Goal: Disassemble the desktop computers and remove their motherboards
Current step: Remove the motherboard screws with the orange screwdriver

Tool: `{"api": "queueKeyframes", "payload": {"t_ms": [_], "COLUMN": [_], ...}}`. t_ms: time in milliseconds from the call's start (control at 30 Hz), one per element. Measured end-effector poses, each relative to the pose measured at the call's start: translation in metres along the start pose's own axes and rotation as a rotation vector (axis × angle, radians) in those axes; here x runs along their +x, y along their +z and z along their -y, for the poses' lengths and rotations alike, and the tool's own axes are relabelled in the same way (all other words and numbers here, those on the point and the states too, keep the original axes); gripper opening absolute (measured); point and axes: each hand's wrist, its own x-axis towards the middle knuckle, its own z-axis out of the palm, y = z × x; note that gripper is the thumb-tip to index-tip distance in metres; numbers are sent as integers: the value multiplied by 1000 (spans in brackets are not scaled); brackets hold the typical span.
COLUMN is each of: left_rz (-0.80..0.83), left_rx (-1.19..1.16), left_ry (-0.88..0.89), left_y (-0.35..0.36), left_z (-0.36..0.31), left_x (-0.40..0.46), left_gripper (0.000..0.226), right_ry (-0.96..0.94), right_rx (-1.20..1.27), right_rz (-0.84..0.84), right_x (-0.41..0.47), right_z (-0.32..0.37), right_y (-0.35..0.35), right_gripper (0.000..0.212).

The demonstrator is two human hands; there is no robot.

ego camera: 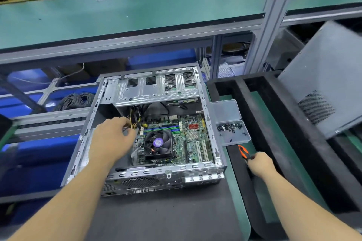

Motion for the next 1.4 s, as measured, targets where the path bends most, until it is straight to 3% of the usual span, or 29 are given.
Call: {"api": "queueKeyframes", "payload": {"t_ms": [133,333,433,567,700,800,1133,1400], "left_rz": [10,-14,7,86,163,138,164,176], "left_rx": [98,109,109,55,64,130,94,84], "left_ry": [53,85,74,53,98,166,122,115], "left_y": [1,5,7,6,-1,0,4,5], "left_z": [1,5,10,14,23,27,27,28], "left_x": [-1,-1,0,4,7,3,5,4], "left_gripper": [13,13,13,17,15,21,25,28], "right_ry": [39,-58,-276,-663,-993,-1149,-1270,-1252], "right_rx": [8,173,394,706,791,814,900,900], "right_rz": [-92,-380,-493,-424,-378,-395,-410,-490], "right_x": [-24,-72,-104,-168,-229,-250,-223,-211], "right_z": [-5,31,88,194,281,320,364,382], "right_y": [-25,-100,-144,-174,-166,-152,-104,-94], "right_gripper": [20,54,37,12,43,48,76,72]}}
